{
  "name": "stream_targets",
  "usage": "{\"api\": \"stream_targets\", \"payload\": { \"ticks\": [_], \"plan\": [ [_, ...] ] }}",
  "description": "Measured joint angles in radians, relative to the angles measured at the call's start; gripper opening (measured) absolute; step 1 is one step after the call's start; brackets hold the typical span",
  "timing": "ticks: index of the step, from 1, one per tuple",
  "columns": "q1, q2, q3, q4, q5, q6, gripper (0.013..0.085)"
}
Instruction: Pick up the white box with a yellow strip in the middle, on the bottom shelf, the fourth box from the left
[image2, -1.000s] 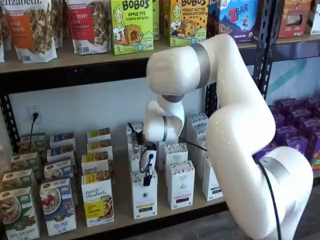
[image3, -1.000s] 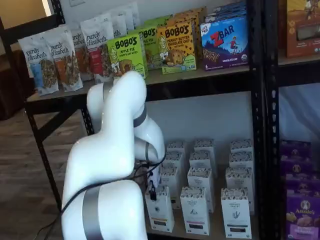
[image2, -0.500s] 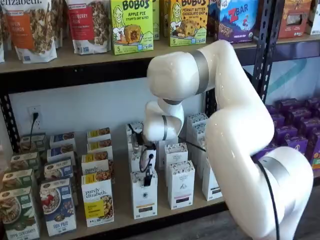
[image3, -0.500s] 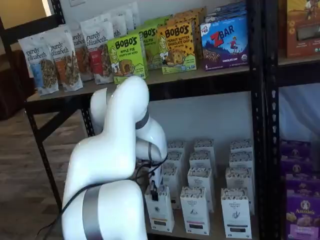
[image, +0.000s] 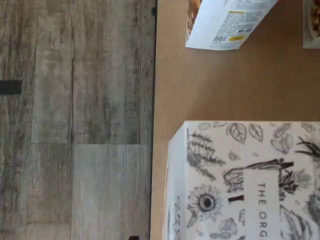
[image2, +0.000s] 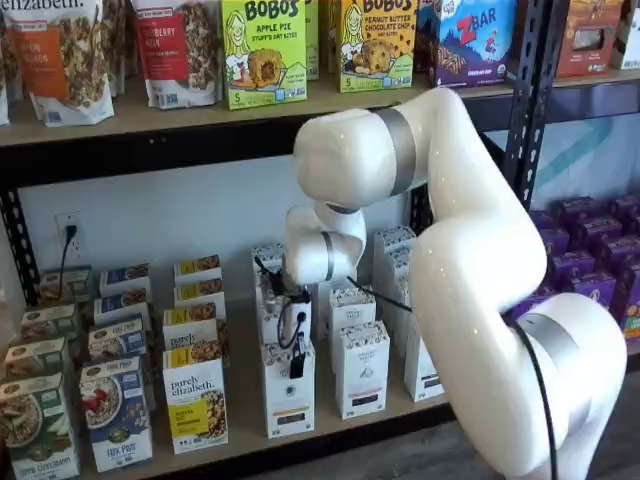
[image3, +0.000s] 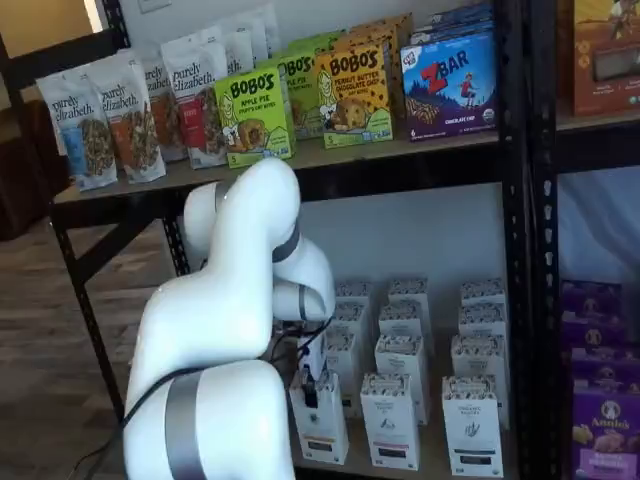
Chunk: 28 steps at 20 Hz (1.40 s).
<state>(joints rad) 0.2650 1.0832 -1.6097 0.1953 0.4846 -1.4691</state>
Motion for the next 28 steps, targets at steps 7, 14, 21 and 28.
{"api": "stream_targets", "payload": {
  "ticks": [7, 14, 21, 28],
  "plan": [
    [0.008, 0.03, -0.034, -0.044, 0.015, 0.047, 0.085],
    [0.011, 0.045, -0.045, -0.057, 0.006, 0.061, 0.085],
    [0.011, 0.057, -0.049, -0.05, -0.007, 0.054, 0.085],
    [0.007, 0.055, -0.042, -0.036, -0.019, 0.037, 0.073]
  ]
}}
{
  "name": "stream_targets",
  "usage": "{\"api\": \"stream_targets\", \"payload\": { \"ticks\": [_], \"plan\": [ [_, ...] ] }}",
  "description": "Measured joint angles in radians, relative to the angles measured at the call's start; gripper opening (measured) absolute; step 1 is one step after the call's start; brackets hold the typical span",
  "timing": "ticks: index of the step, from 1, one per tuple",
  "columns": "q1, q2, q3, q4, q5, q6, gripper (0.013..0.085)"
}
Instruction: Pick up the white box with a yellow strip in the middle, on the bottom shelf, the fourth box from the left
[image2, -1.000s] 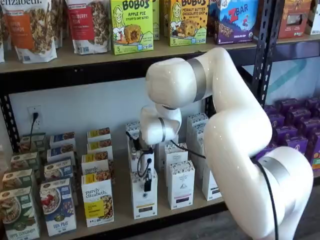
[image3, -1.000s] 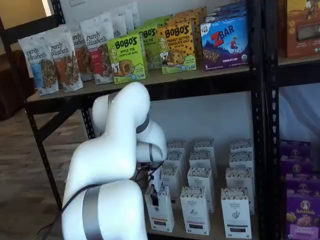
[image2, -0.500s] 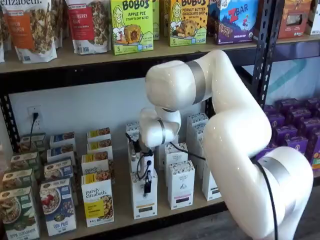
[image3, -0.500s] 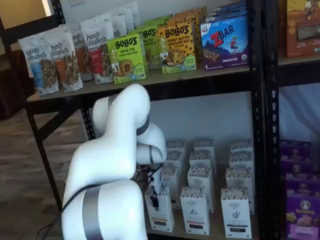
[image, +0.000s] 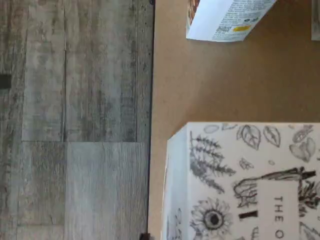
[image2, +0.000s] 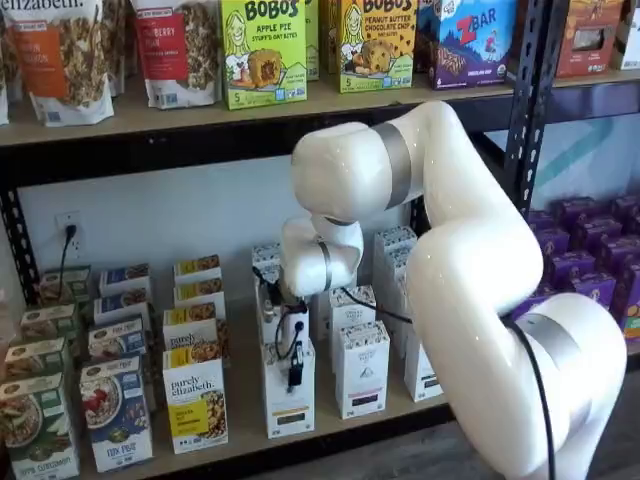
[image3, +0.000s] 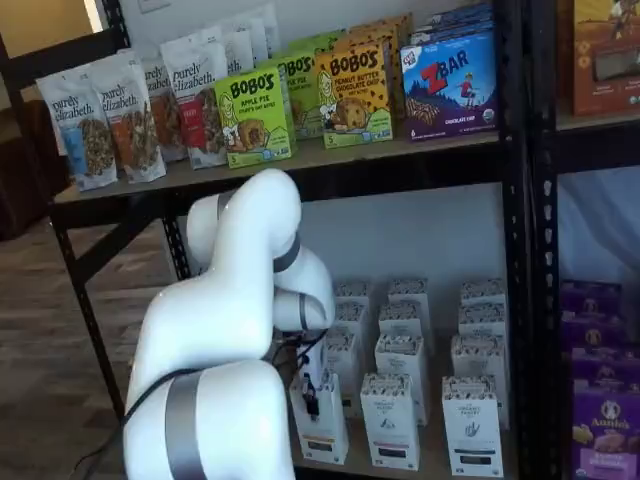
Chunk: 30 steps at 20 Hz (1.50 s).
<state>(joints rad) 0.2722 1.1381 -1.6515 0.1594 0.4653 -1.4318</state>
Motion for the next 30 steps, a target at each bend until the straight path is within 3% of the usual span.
{"api": "stream_targets", "payload": {
  "ticks": [2, 16, 21, 30],
  "plan": [
    [-0.001, -0.001, 0.0, -0.001, 0.005, 0.0, 0.065],
    [0.001, 0.001, -0.003, -0.002, 0.015, 0.002, 0.065],
    [0.0, -0.005, 0.006, 0.014, 0.011, -0.013, 0.049],
    [0.005, -0.041, 0.057, 0.03, -0.006, -0.023, 0.049]
  ]
}}
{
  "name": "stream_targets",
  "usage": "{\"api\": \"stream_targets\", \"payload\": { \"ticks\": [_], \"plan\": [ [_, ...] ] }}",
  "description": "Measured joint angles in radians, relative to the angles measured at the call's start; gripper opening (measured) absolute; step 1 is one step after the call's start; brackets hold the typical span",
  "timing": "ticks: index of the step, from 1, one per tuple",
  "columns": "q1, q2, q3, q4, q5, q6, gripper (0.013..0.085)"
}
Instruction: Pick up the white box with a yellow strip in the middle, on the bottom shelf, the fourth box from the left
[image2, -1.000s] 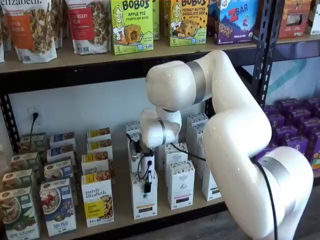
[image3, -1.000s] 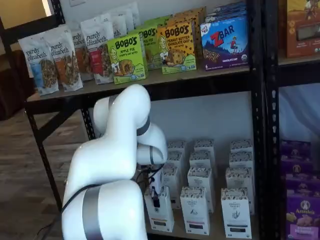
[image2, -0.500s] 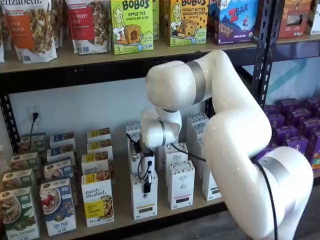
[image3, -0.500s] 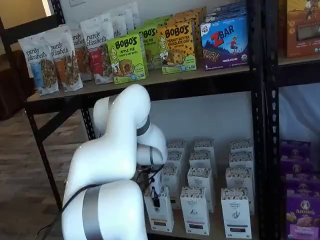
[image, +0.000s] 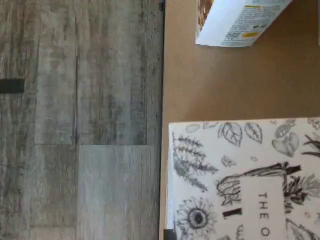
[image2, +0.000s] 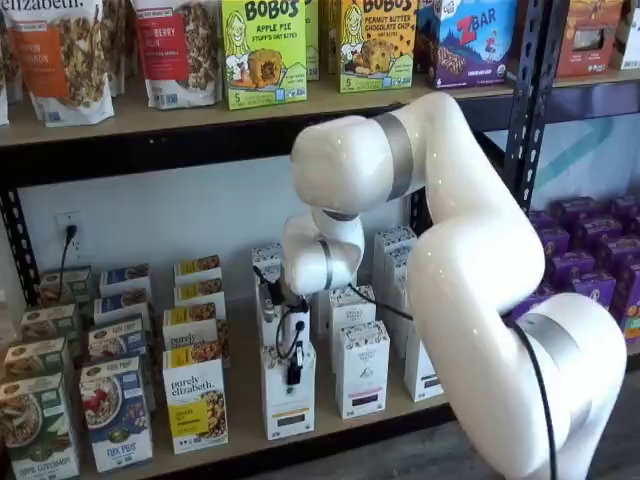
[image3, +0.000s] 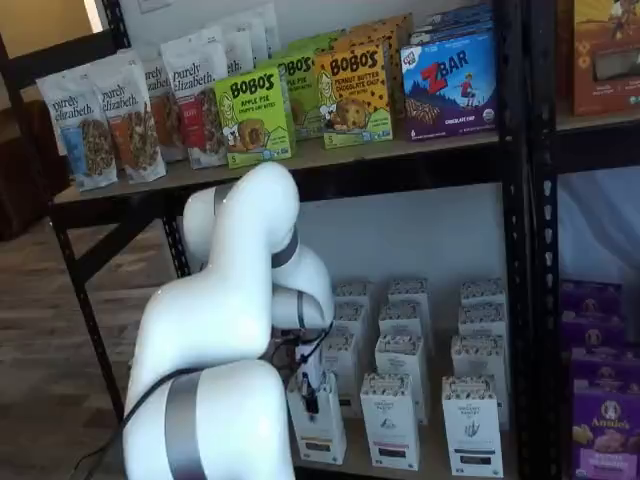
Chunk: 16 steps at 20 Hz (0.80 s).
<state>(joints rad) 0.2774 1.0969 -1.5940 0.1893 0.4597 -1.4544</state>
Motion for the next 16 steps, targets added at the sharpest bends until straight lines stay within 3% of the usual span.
{"api": "stream_targets", "payload": {
  "ticks": [4, 12, 16],
  "plan": [
    [0.002, -0.035, 0.055, -0.004, -0.017, 0.004, 0.049],
    [0.018, -0.142, 0.205, 0.054, -0.047, -0.038, 0.049],
    [0.027, -0.2, 0.29, 0.041, -0.075, -0.019, 0.049]
  ]
}}
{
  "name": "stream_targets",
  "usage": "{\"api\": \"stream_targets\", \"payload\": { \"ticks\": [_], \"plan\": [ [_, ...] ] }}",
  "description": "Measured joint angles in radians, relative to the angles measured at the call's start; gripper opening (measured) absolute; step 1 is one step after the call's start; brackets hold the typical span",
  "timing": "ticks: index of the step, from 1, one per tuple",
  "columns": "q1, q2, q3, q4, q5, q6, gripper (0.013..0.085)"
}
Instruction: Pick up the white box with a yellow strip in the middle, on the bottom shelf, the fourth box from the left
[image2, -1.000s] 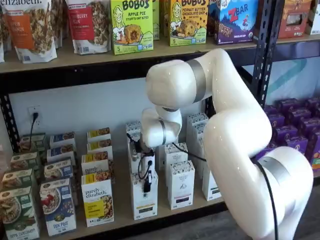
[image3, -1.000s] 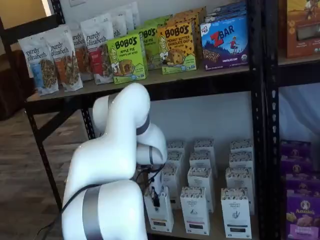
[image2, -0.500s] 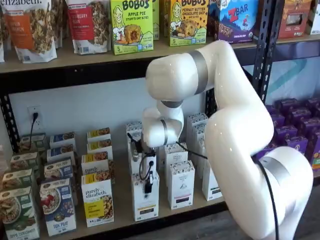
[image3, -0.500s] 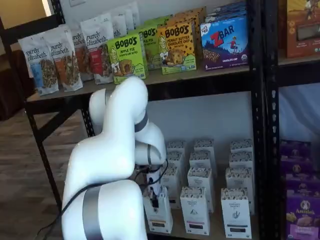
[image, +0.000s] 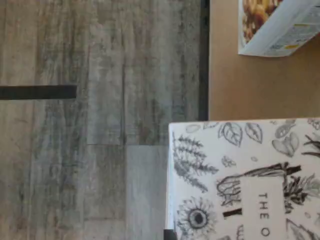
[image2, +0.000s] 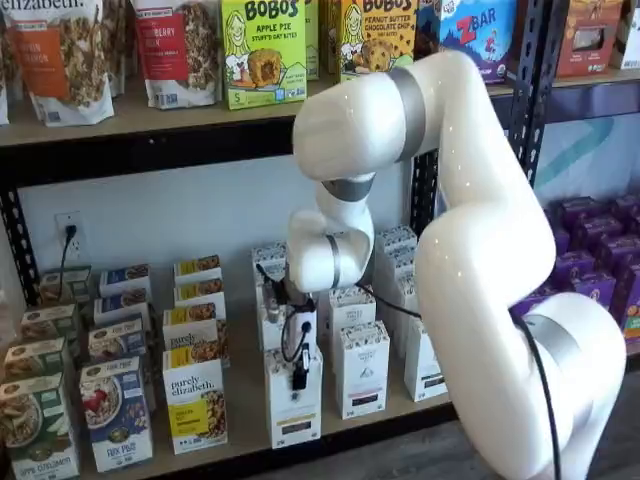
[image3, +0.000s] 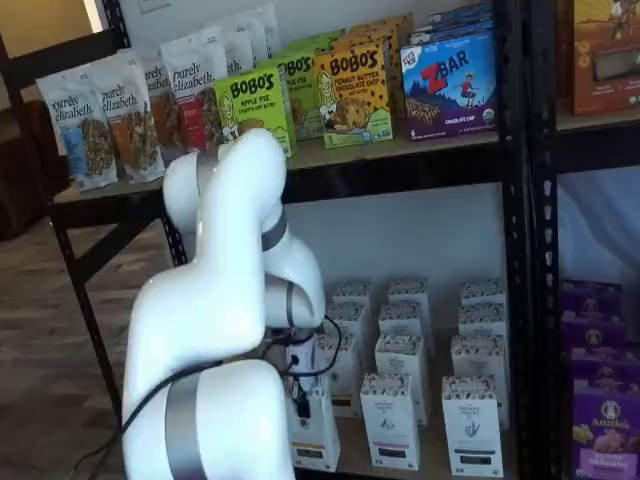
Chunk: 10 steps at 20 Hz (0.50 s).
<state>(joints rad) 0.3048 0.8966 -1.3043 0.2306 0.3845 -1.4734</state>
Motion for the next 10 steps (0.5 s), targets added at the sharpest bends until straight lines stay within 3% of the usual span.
{"api": "stream_targets", "payload": {
  "ticks": [4, 10],
  "plan": [
    [0.011, -0.057, 0.091, -0.028, -0.039, 0.034, 0.049],
    [0.04, -0.144, 0.223, -0.012, -0.085, 0.043, 0.049]
  ]
}}
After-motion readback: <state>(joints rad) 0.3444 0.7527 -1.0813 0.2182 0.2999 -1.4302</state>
